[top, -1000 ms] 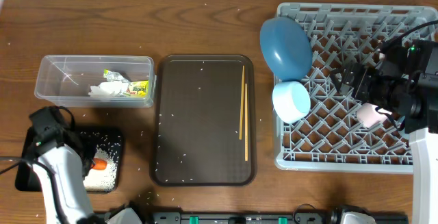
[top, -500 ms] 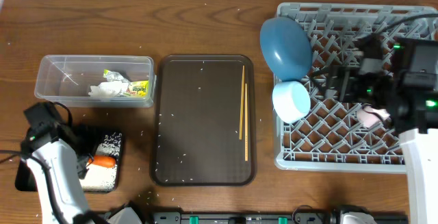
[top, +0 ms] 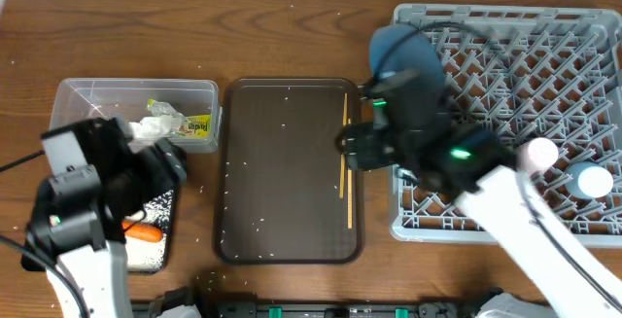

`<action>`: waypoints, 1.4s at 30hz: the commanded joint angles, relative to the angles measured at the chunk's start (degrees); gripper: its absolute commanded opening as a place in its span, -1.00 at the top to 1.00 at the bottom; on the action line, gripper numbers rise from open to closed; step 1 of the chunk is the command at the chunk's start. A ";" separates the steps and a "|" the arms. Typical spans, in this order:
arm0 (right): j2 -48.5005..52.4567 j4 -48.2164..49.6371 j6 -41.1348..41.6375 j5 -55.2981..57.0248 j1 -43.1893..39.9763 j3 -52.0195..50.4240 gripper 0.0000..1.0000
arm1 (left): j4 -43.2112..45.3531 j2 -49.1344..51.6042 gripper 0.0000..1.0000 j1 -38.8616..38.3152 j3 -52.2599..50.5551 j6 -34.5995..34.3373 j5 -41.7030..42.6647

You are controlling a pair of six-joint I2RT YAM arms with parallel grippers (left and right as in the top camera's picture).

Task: Sort waste into correct bins and load items into the dishwasher rack
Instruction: 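Grasp one wooden chopstick on brown tray with right gripper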

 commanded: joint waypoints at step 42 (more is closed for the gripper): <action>21.00 17.31 1.62 2.29 2.60 1.40 0.97 | -3.67 -9.22 -0.96 -3.23 1.25 4.55 0.94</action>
